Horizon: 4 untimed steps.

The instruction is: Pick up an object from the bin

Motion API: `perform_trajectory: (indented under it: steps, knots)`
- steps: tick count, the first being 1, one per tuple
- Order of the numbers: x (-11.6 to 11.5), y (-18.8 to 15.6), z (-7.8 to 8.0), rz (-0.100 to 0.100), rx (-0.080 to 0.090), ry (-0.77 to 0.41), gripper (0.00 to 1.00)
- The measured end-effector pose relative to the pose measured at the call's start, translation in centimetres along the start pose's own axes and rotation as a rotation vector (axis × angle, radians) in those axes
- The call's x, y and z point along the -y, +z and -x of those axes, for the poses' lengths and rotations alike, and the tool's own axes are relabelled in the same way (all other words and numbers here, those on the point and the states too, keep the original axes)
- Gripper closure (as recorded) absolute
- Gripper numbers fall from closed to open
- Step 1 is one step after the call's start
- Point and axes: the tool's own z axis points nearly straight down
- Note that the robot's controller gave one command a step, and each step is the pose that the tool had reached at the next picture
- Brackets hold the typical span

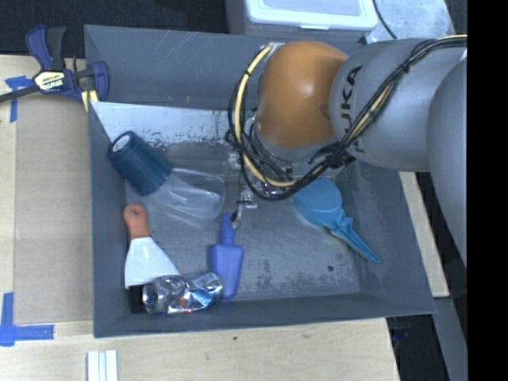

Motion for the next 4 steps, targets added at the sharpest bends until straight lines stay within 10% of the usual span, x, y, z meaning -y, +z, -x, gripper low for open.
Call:
perform_trajectory:
  steps: [1,2,3,4]
  knots:
    - [0.0,-0.5,0.2,0.001,0.008,0.003,0.00]
    - [0.1,7.9,-4.7,-0.005,0.020,-0.564,0.00]
    - [-1.4,1.0,-6.2,-0.002,0.016,-0.624,0.00]
    - [-3.1,4.9,-7.1,-0.008,0.019,-0.866,0.00]
